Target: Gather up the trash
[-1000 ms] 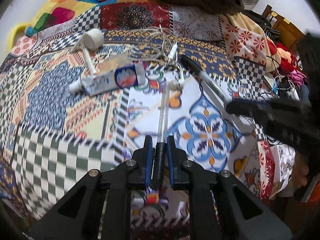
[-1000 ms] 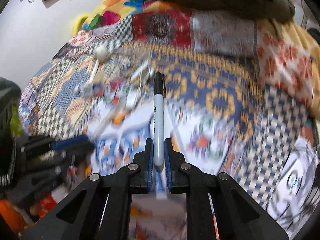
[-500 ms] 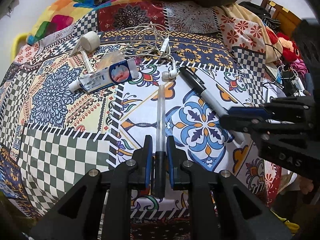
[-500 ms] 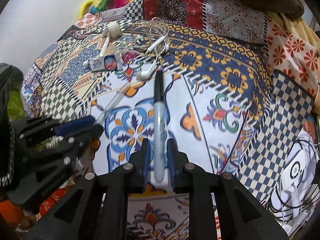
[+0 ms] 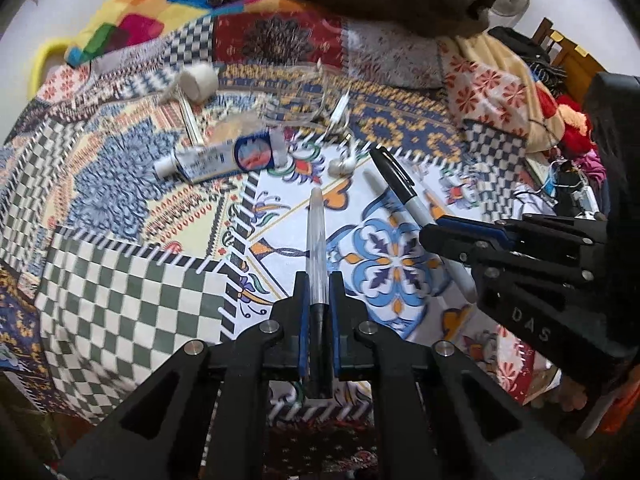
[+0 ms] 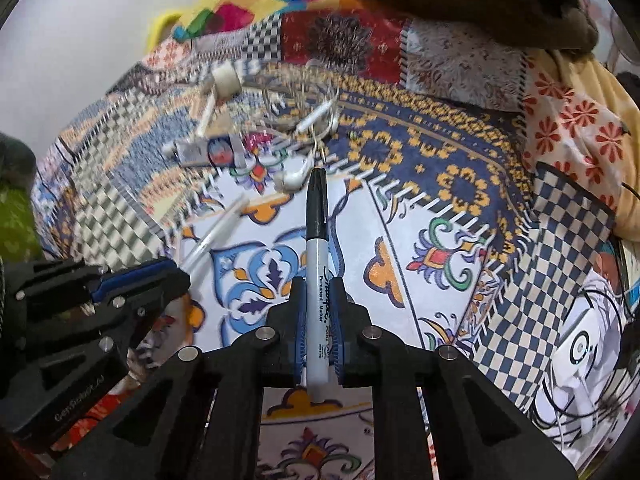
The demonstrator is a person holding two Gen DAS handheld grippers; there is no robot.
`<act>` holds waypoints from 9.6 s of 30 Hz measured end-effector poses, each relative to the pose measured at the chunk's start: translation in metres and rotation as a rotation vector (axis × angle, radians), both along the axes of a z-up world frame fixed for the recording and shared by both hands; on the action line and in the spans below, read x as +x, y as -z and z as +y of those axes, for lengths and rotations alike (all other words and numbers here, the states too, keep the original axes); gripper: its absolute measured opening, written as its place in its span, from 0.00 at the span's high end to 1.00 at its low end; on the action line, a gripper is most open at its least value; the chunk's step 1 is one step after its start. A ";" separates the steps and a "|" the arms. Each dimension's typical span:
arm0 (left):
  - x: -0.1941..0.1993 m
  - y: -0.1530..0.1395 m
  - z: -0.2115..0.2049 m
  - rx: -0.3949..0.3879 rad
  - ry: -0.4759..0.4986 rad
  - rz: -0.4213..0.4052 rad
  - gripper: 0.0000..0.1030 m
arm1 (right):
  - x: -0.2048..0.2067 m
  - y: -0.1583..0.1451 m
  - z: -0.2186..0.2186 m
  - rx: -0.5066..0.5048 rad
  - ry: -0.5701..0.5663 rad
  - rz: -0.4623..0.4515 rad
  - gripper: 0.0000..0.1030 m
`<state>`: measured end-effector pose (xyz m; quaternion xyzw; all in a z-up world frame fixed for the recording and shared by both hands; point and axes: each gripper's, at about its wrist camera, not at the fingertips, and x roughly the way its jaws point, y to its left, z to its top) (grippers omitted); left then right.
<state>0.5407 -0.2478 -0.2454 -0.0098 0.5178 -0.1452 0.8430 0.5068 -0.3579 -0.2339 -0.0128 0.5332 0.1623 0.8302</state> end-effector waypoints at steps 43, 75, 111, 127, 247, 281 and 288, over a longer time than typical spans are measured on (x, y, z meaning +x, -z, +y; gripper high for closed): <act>-0.280 -0.209 0.253 -0.040 -0.385 -0.397 0.93 | -0.212 -0.201 0.192 0.132 -0.284 -0.341 0.90; -0.363 -0.011 0.417 -0.059 -0.665 0.029 0.93 | -0.290 -0.051 0.390 0.020 -0.604 0.033 0.90; -0.357 0.023 0.437 -0.025 -0.702 0.154 0.73 | -0.262 0.005 0.417 -0.106 -0.652 0.161 0.70; -0.381 -0.111 0.378 0.029 -0.679 -0.146 0.73 | -0.282 -0.129 0.318 0.063 -0.574 -0.184 0.70; 0.024 -0.041 0.111 -0.096 -0.273 -0.166 0.79 | 0.026 -0.087 -0.002 0.120 0.128 -0.208 0.90; -0.017 -0.010 0.103 -0.022 -0.218 -0.097 0.79 | -0.016 -0.022 0.011 0.005 -0.024 -0.071 0.68; -0.030 -0.015 0.108 -0.004 -0.216 -0.109 0.79 | -0.011 0.005 0.029 0.050 -0.017 -0.005 0.68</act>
